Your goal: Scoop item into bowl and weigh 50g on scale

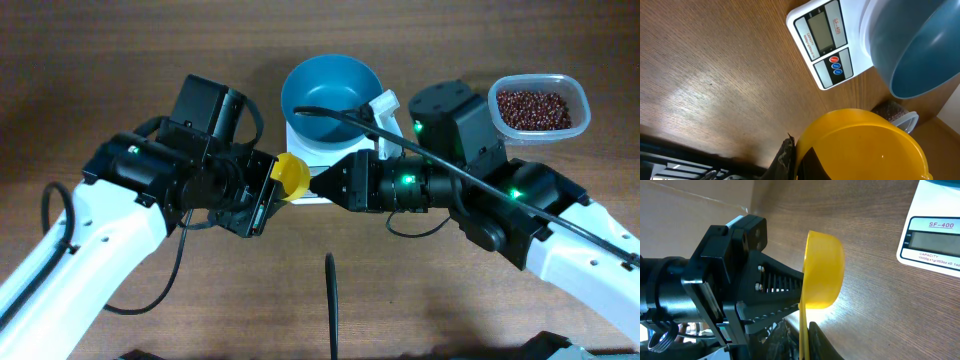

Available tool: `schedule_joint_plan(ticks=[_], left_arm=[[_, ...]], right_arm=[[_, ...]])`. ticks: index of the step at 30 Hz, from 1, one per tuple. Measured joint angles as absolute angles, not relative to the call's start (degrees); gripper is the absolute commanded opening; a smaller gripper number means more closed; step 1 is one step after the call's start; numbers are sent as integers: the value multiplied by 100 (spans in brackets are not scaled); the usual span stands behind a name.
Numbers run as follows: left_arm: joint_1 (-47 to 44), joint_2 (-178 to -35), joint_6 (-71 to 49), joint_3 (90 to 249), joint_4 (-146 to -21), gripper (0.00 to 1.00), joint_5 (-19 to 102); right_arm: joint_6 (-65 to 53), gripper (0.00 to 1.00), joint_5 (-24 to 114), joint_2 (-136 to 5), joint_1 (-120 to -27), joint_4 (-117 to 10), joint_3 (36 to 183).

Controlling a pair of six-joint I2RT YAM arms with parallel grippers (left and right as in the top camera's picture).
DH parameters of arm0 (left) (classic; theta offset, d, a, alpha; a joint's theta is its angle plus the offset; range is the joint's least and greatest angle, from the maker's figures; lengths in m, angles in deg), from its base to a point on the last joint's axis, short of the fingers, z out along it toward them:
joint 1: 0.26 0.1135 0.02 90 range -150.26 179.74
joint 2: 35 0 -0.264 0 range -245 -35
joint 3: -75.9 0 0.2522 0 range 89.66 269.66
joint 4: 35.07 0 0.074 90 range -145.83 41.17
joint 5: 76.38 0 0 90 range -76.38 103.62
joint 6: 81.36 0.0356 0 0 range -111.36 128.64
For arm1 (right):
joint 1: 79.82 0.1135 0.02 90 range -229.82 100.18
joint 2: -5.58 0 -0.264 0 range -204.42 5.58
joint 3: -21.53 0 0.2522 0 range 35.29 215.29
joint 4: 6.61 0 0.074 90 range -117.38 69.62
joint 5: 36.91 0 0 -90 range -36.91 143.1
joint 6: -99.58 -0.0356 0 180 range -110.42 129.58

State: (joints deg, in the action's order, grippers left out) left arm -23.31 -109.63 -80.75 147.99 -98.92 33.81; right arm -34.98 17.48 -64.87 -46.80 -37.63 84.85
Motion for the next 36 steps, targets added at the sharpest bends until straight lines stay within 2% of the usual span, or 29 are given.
schedule_joint_plan(ticks=[6,11,32,35,36], left_arm=[[-2331,-10963,-8097,14799,-9892,0,3377],[-2331,-10963,-8097,14799,-9892,0,3379],[-2329,-10963,-8112,14838,-10152,0,3433],[-2309,-10954,-7686,14838,-9966,0,3416],[-2296,-10945,-7496,14838,-9874,4,3403]], right_arm=[[-3502,11,1752,-6487,-4680,-3789,8485],[-3568,4,1772,-6487,-4680,-3794,8485],[-3653,4,1748,-6500,-4671,-3833,8485],[-3485,4,1796,-6496,-4671,-3802,8487],[-3441,4,1840,-6483,-4671,-3805,8492]])
